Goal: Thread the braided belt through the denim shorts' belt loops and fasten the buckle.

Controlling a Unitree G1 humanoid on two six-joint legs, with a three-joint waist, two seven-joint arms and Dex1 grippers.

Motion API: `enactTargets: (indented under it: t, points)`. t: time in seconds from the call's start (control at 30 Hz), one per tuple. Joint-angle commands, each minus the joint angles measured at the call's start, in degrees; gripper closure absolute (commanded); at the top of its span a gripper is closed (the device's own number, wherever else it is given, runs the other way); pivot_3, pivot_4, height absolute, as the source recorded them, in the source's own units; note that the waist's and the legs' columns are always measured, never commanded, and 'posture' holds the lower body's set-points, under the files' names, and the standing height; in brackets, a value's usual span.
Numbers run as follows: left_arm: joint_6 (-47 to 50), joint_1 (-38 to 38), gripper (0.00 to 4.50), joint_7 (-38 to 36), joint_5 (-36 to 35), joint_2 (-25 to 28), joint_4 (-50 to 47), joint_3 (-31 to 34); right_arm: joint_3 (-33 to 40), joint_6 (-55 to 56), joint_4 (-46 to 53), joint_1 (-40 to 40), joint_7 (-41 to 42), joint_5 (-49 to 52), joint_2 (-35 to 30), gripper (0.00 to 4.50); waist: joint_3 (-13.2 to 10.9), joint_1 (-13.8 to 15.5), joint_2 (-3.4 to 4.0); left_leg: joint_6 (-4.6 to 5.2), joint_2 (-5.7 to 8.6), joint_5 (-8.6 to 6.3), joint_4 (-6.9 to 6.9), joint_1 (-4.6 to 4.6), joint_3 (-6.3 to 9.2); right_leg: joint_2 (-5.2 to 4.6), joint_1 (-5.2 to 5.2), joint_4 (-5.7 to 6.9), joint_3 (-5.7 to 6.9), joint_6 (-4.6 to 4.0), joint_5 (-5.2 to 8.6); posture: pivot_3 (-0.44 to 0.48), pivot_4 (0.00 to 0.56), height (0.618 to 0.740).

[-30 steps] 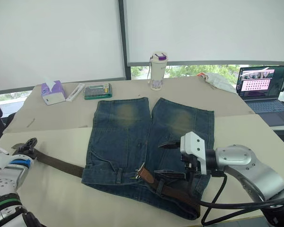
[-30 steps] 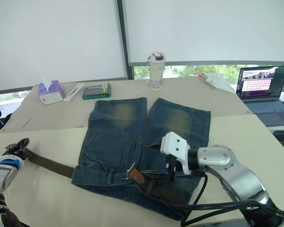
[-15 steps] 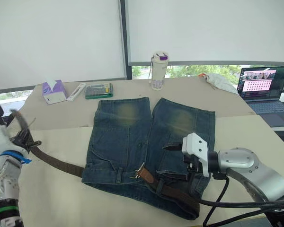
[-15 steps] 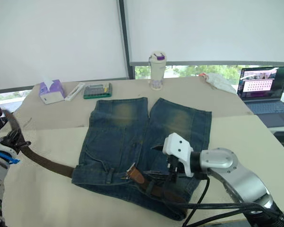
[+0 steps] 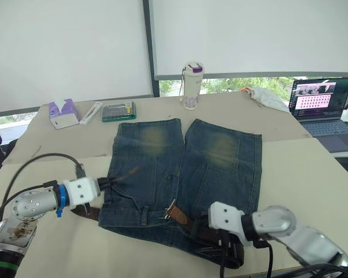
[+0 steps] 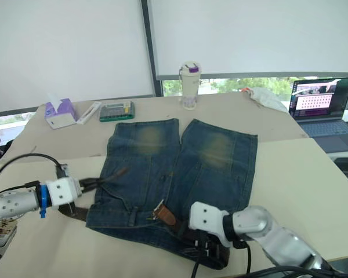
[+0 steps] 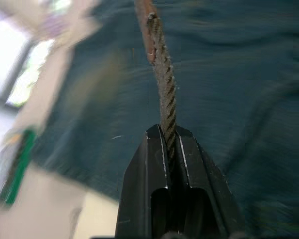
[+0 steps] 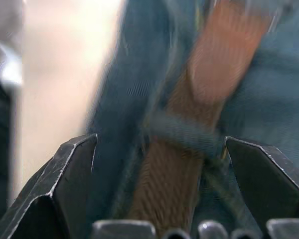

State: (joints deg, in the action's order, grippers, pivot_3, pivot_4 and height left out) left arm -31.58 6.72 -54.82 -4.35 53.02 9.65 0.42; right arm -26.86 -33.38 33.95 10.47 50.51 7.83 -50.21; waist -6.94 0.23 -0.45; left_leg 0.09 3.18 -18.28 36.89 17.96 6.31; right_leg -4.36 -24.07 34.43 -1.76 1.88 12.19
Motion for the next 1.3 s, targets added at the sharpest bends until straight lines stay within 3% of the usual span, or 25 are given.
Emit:
enactTargets:
  t: [0.03,0.23,0.37,0.5,0.67,1.03,1.23,1.3]
  points:
    - [-5.8,4.2,4.48,-3.5,1.3,1.6,2.3,-1.8,-1.2,-1.5,-6.8,2.4,-5.5,-10.3,-0.7,0.00,0.1,0.0,-0.12,0.00,-0.01,0.00,0.00,0.01,0.01,0.02,0.03,-0.03,0.08,-0.01,0.00,0.000,0.150,0.740]
    - [-10.8,12.0,4.48,-12.2,0.4,3.2,5.0,-7.0,4.4,-2.3,-11.7,5.5,-9.6,-15.2,-3.6,0.00,0.1,0.6,-0.16,-0.02,0.03,0.13,0.07,-0.02,-0.01,-0.05,0.30,-0.29,0.54,-0.04,-0.11,0.000,0.150,0.740]
    - [-11.6,15.0,4.48,-16.9,-0.3,3.4,4.7,-9.8,14.3,-6.9,-3.6,3.9,-4.8,-1.2,1.2,0.00,0.1,0.6,-0.12,0.00,0.10,0.14,0.11,0.25,0.07,-0.06,0.14,-0.29,0.61,-0.02,-0.15,0.000,0.150,0.740]
    - [-11.7,16.6,4.48,-19.7,-0.3,3.2,5.2,-11.9,17.5,-8.6,2.6,3.1,-2.9,4.5,3.6,0.00,0.0,-0.3,0.11,-0.04,-0.02,0.17,0.08,0.36,0.02,0.09,-0.08,-0.26,0.65,-0.14,-0.23,0.000,0.150,0.740]
    - [-10.8,18.8,4.48,-20.0,1.3,1.7,3.9,-13.7,15.1,-5.1,5.6,5.1,-4.8,5.0,8.3,0.00,0.0,-0.9,0.13,0.02,-0.02,0.14,0.06,0.34,0.01,0.16,-0.03,-0.26,0.78,-0.15,-0.23,0.000,0.150,0.740]
    - [-3.2,22.6,4.48,-18.0,-1.4,-3.9,1.7,-13.0,4.6,3.9,-3.8,16.0,-3.9,-3.5,12.3,0.00,0.0,-0.9,0.14,-0.02,0.09,0.19,0.22,0.32,0.03,0.09,-0.04,-0.17,0.83,-0.15,-0.23,0.000,0.150,0.740]
    - [0.8,22.3,4.48,-16.5,-2.0,-5.8,-1.5,-12.5,3.7,5.0,-5.4,19.4,-1.1,-2.2,15.2,0.00,0.0,-1.0,0.15,-0.08,0.07,0.22,0.22,0.29,0.01,0.09,-0.10,0.02,0.83,-0.15,-0.23,0.000,0.150,0.740]
    - [1.8,22.2,4.50,-15.8,-1.8,-6.4,-2.3,-12.3,3.5,5.2,-5.9,19.8,0.3,-1.8,15.5,0.54,0.0,-0.9,0.16,-0.07,0.05,0.22,0.24,0.29,0.03,0.08,-0.09,0.19,0.84,-0.15,-0.23,0.000,0.150,0.740]
